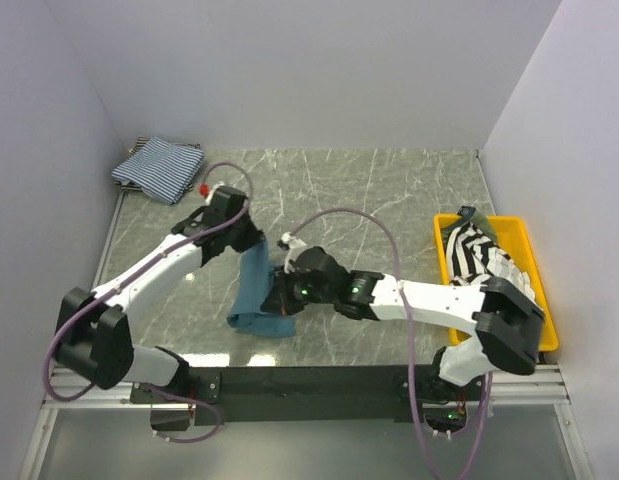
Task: Fold and stack the tank tops
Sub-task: Fold the tank top
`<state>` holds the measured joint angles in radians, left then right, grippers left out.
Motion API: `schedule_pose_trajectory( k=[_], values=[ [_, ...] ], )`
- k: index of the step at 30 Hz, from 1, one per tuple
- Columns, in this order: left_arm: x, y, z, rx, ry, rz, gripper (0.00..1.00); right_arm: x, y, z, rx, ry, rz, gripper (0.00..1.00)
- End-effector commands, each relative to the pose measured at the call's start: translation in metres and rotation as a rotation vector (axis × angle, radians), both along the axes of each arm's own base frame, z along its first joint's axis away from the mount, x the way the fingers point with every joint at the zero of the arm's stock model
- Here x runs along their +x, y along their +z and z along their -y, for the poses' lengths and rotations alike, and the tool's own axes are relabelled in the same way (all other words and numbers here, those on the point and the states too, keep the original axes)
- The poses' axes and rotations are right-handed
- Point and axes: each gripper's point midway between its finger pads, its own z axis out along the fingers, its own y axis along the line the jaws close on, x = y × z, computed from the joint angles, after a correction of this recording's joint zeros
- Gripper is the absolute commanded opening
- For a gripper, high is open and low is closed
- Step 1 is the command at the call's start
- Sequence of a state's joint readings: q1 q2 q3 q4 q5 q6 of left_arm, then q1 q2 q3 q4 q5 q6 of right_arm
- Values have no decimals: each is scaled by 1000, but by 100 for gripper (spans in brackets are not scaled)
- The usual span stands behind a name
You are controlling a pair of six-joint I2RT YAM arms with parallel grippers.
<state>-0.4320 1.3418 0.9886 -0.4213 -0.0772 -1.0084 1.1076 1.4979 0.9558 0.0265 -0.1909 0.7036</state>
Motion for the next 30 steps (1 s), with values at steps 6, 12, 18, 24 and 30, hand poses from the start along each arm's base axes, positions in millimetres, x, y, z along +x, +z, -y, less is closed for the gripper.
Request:
schedule_pose_trajectory(
  k=[6,12,18,24,30],
  values=[
    [23,26,87,-68,-98,92,1,-8,0,53,87,-157,-51,0],
    [10,6,130,-77,-174,56,1,-16,-32,91,60,-256,-101,0],
    [-3,-23,157,-79,-245,11,3,-23,-57,116,42,-322,-143,0],
    [-10,-20,189,-128,-377,59,45,-29,-89,143,-6,-412,-198,18],
    [-9,29,170,-91,-371,157,59,-26,-100,174,-57,-532,-201,42]
  ],
)
